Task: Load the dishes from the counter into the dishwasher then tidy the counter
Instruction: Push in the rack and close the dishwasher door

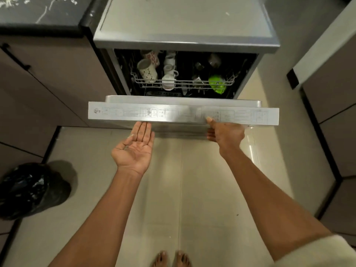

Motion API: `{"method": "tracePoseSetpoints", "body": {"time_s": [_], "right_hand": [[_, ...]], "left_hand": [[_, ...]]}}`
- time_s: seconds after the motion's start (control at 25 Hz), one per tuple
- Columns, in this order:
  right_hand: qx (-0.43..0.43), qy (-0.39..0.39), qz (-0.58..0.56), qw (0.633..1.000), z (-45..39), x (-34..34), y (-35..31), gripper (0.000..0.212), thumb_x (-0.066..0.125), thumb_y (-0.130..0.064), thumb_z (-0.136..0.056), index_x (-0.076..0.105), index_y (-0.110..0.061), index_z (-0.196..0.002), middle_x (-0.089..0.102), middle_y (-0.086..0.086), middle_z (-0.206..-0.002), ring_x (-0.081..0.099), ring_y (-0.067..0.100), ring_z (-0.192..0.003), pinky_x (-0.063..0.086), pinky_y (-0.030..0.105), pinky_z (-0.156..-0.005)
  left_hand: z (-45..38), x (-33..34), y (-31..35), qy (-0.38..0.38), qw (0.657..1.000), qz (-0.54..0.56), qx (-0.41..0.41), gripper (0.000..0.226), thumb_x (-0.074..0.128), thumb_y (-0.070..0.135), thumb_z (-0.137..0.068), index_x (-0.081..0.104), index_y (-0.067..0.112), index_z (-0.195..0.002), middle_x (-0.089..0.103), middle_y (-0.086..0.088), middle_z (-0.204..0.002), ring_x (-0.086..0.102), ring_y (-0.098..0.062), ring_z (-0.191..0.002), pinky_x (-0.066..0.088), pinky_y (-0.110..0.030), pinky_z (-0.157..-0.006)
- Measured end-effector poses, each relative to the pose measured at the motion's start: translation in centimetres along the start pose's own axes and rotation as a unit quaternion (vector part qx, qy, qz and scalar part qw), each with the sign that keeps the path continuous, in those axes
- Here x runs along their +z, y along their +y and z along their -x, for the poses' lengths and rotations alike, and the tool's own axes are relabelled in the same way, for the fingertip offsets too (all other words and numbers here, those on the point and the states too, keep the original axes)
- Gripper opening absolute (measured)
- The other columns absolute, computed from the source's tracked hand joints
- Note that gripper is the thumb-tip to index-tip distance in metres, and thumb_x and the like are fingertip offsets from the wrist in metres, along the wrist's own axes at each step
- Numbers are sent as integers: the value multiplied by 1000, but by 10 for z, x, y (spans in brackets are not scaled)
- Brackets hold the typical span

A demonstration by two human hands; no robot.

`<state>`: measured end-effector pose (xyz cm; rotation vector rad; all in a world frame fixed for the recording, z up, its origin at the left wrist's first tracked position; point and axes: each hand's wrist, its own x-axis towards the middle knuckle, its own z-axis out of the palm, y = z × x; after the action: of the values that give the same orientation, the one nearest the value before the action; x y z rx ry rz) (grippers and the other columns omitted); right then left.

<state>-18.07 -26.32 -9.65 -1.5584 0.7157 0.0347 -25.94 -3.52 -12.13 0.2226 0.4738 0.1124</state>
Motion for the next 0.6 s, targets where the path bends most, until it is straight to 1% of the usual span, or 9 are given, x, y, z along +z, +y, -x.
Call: {"method": "tracePoseSetpoints", "body": {"time_s": [0.12,0.2,0.28,0.32,0.36,0.4,0.48,0.56,0.6], "right_hand": [[-27,-6,80,996,-26,14,-38,42,92,-33,-69,69,2,-76,71,13,-62,73,28,-58,63,41,-56],[-88,12,189,978,-46,21,-65,55,90,-48,-64,71,1,-77,70,9,-60,72,23,-55,62,37,-54],[-159,32,309,937,-67,30,-92,63,86,-62,-59,67,-4,-73,66,5,-60,65,25,-53,55,35,-48],[-194,40,361,911,-76,36,-106,61,85,-64,-59,61,-10,-73,62,3,-63,58,23,-54,46,32,-46],[-228,52,409,882,-83,43,-119,61,84,-65,-60,58,-13,-77,59,2,-71,54,18,-60,40,29,-49],[-262,70,452,850,-89,50,-128,63,83,-64,-61,58,-13,-87,59,4,-83,54,18,-71,41,29,-57],[-330,132,513,781,-107,66,-144,80,85,-65,-60,54,-13,-113,53,11,-113,52,26,-100,46,36,-80],[-378,156,533,741,-123,76,-157,95,86,-64,-58,45,-17,-129,43,14,-133,45,31,-117,42,43,-97],[-390,134,541,733,-131,79,-163,98,86,-62,-61,41,-19,-136,38,14,-142,41,33,-126,39,45,-104]], "left_hand": [[-27,33,0,-23,999,-35,19,70,46,14,-74,48,1,-142,57,-15,-140,51,-28,-133,30,-44,-118],[-47,58,5,-40,994,-104,23,70,45,14,-76,44,5,-146,52,-10,-146,46,-23,-138,28,-40,-119],[-70,81,12,-44,969,-239,38,65,41,8,-86,36,9,-151,43,-5,-154,40,-16,-141,26,-36,-121],[-82,91,14,-45,940,-333,54,63,40,3,-91,32,10,-153,39,-2,-156,38,-14,-142,26,-33,-120],[-93,100,17,-42,897,-433,80,61,41,-1,-94,32,11,-153,38,0,-156,38,-11,-142,30,-29,-118],[-102,107,19,-29,843,-524,119,61,47,-5,-94,36,11,-152,43,2,-153,42,-8,-138,35,-23,-114],[-123,120,28,-7,707,-666,237,60,59,-9,-89,49,11,-144,54,2,-142,50,-3,-129,39,-12,-106],[-148,129,43,-50,557,-745,363,61,63,-9,-84,52,8,-142,54,-5,-143,49,-12,-134,37,-22,-112],[-162,133,54,-80,496,-770,392,64,64,-8,-83,49,7,-144,48,-9,-148,42,-18,-140,33,-29,-117]]}}
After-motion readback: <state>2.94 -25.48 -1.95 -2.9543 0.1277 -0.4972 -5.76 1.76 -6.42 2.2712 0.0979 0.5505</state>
